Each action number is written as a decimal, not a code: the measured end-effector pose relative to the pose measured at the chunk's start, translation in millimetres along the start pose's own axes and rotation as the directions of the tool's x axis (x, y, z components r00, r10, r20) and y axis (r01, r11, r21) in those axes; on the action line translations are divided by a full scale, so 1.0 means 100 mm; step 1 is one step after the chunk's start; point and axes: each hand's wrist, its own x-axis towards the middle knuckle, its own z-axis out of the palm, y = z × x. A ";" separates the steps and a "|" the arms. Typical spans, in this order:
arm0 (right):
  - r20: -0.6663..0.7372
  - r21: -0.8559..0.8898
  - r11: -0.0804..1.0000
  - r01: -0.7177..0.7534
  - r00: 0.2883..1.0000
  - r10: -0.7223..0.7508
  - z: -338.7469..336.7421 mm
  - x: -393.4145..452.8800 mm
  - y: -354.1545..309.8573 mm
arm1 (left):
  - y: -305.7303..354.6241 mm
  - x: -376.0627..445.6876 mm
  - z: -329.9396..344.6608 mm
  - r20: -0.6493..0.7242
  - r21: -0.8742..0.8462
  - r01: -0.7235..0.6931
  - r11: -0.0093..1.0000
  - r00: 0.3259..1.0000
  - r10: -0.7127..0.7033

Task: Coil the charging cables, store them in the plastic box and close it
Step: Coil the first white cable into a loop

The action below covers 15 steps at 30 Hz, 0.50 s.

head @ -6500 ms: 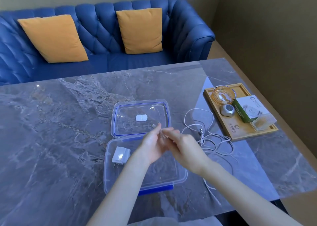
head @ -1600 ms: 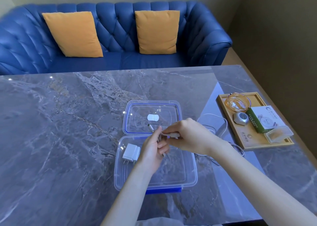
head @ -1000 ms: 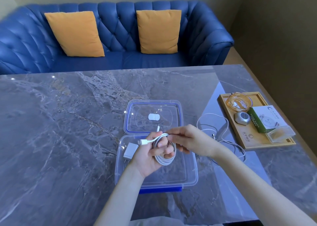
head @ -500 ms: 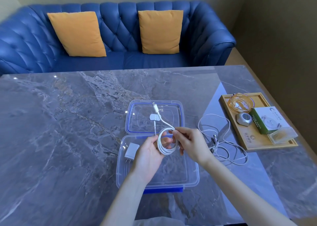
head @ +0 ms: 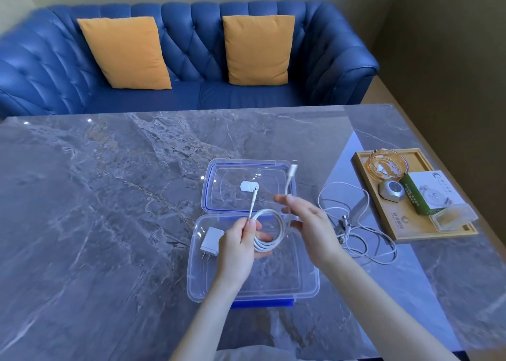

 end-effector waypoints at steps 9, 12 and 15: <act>0.117 -0.039 0.997 0.064 0.991 -0.059 -0.14 -0.01 0.04 | 0.02 0.05 -0.05 -0.167 0.045 -0.024 0.999 0.985 0.031; 0.140 -0.260 0.954 0.152 0.983 -0.119 -0.12 -0.01 0.04 | 0.01 0.06 -0.04 -0.202 0.130 -0.055 0.990 0.976 0.081; 0.127 -0.523 0.805 0.280 0.960 -0.251 -0.07 0.01 0.03 | 0.03 0.03 -0.01 -0.187 0.212 -0.098 0.972 0.972 0.139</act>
